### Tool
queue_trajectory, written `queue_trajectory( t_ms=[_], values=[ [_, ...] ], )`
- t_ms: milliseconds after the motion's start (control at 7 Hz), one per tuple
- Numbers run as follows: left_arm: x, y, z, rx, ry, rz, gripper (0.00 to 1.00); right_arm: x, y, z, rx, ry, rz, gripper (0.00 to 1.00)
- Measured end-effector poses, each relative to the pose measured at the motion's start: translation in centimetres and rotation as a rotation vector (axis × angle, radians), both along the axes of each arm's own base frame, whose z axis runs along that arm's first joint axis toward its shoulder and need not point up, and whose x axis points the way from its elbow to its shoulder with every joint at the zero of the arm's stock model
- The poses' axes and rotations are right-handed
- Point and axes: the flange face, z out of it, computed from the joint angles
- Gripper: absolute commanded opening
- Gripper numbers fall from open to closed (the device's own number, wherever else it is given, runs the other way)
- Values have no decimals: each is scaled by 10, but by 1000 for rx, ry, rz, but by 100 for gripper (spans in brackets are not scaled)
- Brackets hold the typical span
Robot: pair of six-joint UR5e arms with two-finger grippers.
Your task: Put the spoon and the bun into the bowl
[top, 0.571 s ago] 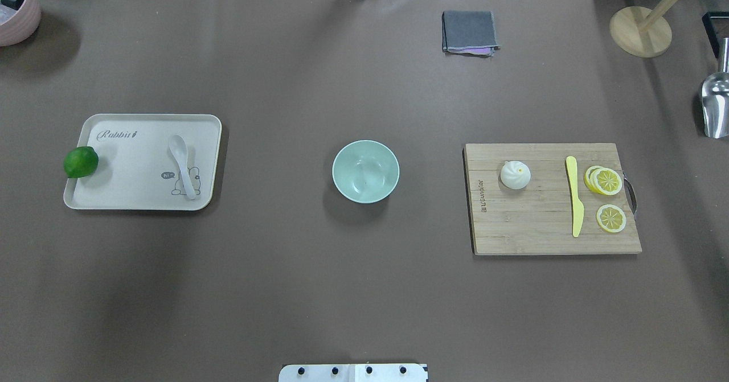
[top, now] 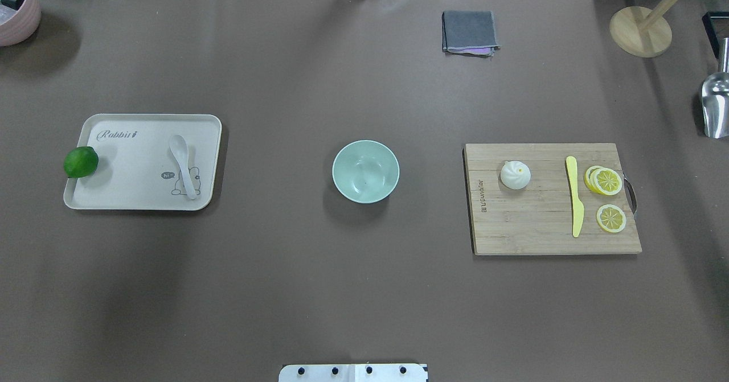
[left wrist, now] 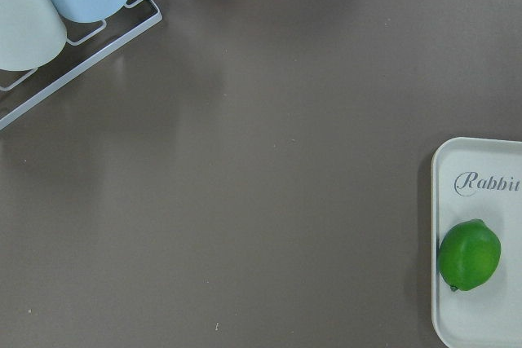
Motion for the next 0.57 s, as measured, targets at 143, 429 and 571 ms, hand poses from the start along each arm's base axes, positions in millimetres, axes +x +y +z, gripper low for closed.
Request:
queue_trajectory(
  t_ms=[143,429,571],
  values=[
    [0,0,1,-3,1,0,98,0,0,-1,2,-1,0,100],
    [0,-1,4,-12,1,-2,98,0,0,-2,3,-3,0,100],
    [0,-1,7,-16,2,-3,98,0,0,-3,4,-5,0,100]
  ],
)
